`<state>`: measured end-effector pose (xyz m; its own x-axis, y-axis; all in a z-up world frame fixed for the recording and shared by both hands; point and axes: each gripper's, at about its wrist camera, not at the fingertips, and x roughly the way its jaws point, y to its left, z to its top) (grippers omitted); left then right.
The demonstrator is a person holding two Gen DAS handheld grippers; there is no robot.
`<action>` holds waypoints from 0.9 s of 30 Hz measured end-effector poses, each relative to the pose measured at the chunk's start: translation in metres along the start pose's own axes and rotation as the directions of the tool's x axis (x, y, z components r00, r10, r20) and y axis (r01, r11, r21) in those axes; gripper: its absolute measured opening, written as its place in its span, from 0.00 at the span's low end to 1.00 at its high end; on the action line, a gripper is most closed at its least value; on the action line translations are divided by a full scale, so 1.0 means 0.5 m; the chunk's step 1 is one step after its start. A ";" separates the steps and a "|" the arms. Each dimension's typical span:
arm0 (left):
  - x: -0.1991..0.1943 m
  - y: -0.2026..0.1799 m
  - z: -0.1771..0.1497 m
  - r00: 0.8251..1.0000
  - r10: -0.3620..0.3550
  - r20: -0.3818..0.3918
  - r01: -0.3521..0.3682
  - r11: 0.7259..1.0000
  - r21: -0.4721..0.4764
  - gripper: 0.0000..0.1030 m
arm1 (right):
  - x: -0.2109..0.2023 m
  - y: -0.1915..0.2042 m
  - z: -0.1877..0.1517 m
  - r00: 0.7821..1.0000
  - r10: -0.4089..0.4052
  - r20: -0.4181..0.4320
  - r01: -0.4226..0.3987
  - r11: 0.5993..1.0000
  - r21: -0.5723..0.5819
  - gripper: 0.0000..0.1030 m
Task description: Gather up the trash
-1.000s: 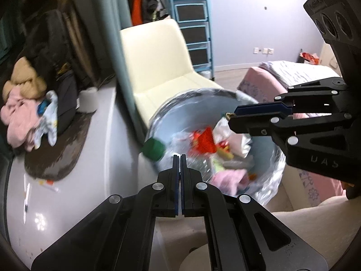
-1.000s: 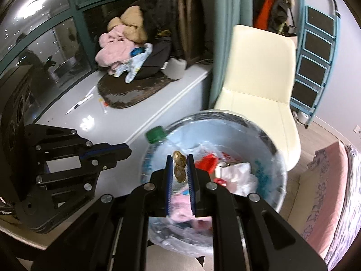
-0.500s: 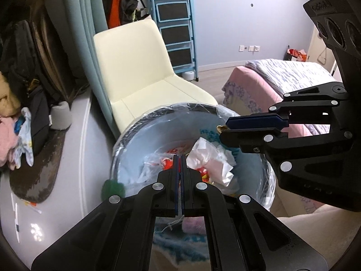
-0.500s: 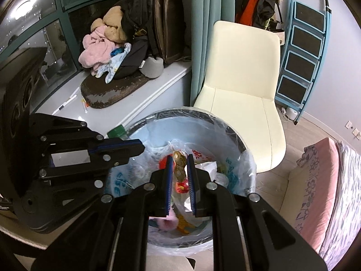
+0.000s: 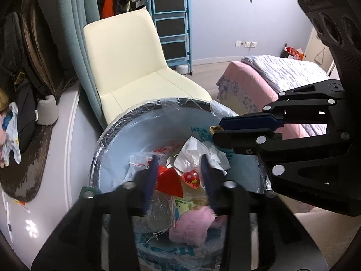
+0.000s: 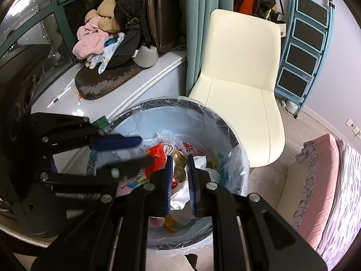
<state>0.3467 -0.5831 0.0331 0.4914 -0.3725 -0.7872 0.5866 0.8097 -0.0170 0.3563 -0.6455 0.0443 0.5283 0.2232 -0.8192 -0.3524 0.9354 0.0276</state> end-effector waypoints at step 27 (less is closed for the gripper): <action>-0.066 0.047 -0.032 0.994 0.100 -0.051 -0.104 0.990 -0.096 0.85 | -0.050 0.066 0.005 0.988 -0.130 0.086 0.132 0.991 -0.018 0.52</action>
<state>0.3338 -0.5443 0.0488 0.5139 -0.2665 -0.8154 0.4679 0.8837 0.0060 0.3337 -0.6196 0.0670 0.6345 0.1222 -0.7632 -0.2930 0.9517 -0.0912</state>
